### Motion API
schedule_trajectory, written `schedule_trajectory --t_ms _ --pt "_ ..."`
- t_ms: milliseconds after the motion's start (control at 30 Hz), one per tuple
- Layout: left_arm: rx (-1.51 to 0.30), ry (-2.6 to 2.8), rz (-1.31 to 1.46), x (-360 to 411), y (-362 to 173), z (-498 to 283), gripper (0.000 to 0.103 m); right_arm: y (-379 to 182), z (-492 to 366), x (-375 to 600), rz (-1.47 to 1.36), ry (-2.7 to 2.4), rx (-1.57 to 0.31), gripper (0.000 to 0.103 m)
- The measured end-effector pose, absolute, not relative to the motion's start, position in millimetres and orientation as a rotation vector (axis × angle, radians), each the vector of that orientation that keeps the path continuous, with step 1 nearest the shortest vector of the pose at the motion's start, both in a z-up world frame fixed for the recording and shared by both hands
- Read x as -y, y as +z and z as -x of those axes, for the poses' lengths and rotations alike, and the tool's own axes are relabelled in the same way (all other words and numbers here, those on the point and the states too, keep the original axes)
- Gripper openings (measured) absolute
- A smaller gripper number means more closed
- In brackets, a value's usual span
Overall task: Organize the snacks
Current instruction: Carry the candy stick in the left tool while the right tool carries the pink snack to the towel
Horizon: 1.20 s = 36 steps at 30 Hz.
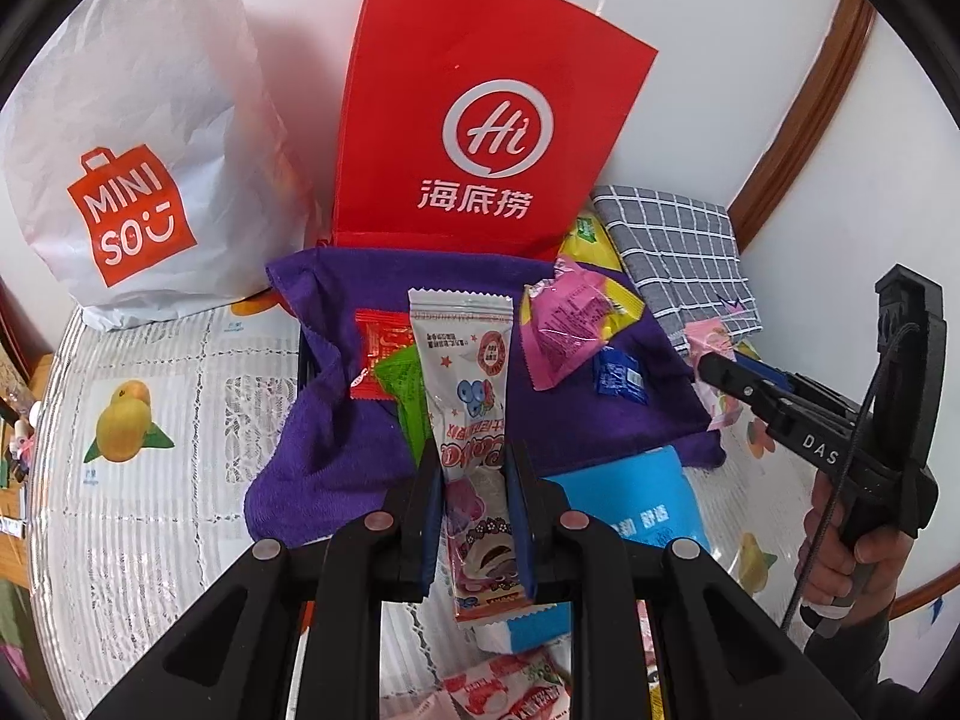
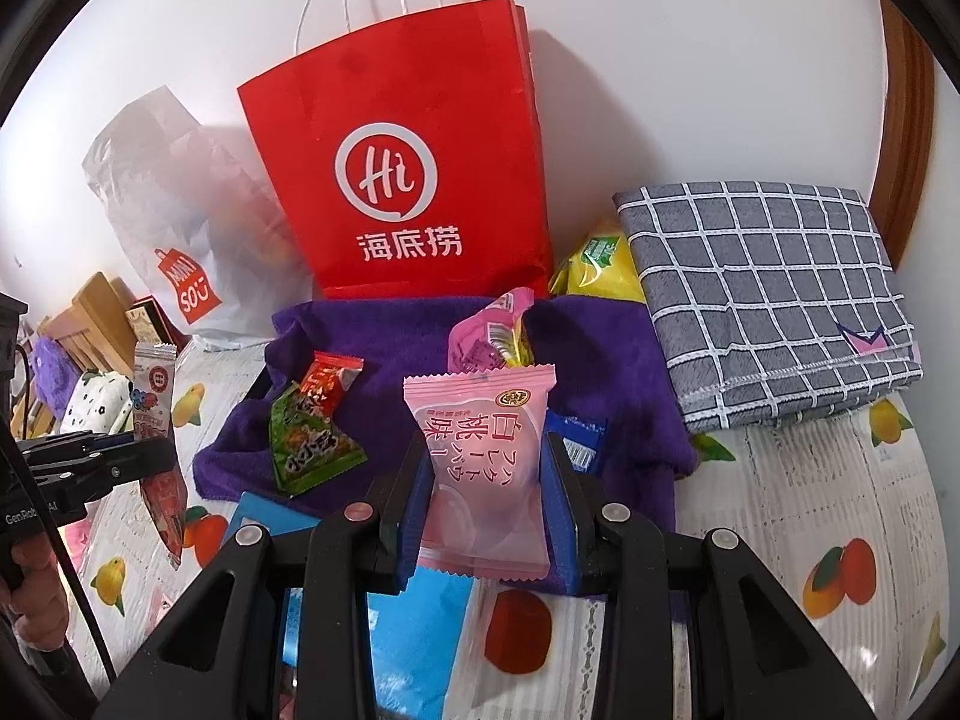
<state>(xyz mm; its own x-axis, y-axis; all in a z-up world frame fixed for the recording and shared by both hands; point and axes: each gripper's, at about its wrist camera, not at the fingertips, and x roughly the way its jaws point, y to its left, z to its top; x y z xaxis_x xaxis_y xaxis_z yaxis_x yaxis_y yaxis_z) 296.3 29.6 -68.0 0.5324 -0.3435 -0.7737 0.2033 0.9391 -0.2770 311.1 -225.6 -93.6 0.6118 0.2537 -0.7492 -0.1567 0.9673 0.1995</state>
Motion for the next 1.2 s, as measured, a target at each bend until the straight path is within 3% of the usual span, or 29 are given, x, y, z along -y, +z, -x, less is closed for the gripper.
schedule_trajectory --t_ms 1200 --pt "-0.994 -0.317 0.193 -4 -103 -383 0.019 -153 -357 220 -0.113 0.297 -0.978 0.035"
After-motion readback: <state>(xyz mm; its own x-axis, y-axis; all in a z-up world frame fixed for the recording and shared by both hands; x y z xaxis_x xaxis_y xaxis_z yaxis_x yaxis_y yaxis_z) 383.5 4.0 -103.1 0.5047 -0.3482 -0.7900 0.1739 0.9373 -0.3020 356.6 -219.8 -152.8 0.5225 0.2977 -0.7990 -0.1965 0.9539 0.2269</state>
